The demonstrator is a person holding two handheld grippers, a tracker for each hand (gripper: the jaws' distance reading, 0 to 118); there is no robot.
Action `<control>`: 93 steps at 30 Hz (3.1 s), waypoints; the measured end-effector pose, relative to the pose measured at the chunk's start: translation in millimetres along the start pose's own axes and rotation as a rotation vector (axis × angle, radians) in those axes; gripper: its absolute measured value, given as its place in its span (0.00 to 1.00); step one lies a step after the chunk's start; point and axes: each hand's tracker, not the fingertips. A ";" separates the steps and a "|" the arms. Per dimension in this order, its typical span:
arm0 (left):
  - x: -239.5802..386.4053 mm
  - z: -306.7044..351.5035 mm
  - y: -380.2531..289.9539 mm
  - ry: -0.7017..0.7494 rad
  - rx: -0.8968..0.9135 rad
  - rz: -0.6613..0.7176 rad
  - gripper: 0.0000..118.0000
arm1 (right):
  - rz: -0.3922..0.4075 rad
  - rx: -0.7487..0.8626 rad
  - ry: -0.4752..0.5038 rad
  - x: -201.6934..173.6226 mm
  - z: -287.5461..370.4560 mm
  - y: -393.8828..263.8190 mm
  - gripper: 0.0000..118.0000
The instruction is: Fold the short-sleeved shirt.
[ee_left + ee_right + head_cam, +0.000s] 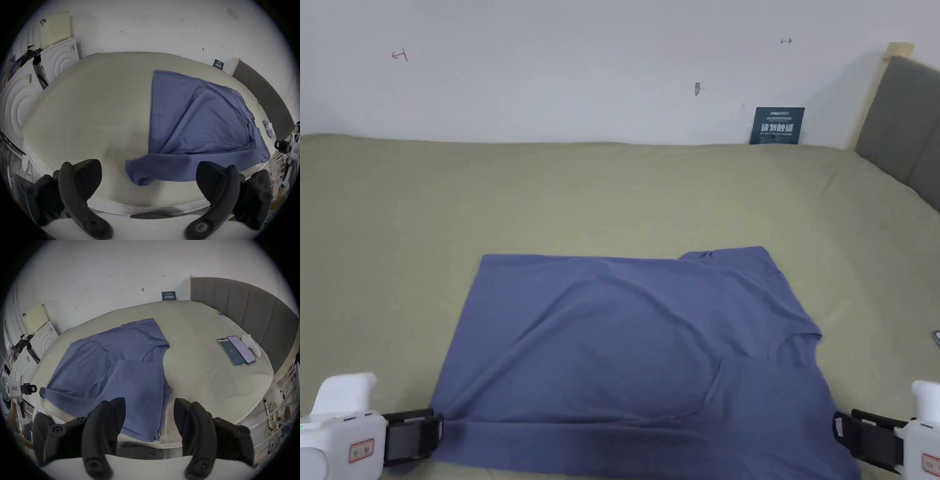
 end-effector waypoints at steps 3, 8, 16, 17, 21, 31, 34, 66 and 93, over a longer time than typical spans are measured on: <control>1.9 14.4 6.2 -0.010 0.021 0.021 0.85 | 0.012 0.008 -0.001 -3.9 6.7 -1.2 0.54; -2.0 27.4 4.2 0.045 0.056 0.004 0.00 | 0.078 0.030 0.050 -14.6 16.9 -9.5 0.22; -28.7 17.1 -6.9 0.036 -0.030 0.035 0.00 | 0.081 -0.002 0.012 -11.9 28.0 -29.4 0.01; -31.7 14.6 -6.8 0.017 -0.041 0.047 0.00 | 0.073 -0.014 0.019 -5.7 17.4 -28.8 0.01; -38.7 -0.6 1.8 -0.056 -0.087 0.117 0.82 | 0.057 -0.050 0.023 -4.1 8.7 -28.1 0.01; -27.5 -50.6 13.4 -0.026 -0.205 0.078 0.51 | 0.049 -0.110 0.038 2.4 -5.9 -31.4 0.02; -26.0 -44.4 15.3 -0.039 -0.206 0.044 0.35 | 0.044 -0.130 0.042 14.4 -16.2 -34.8 0.16; 12.2 -90.5 159.1 -0.048 -0.121 -0.102 0.02 | 0.147 -0.105 0.066 0.5 -112.5 144.1 0.04; 19.3 -69.1 102.2 -0.015 -0.105 -0.019 0.06 | 0.085 -0.115 0.080 12.1 -78.6 73.4 0.01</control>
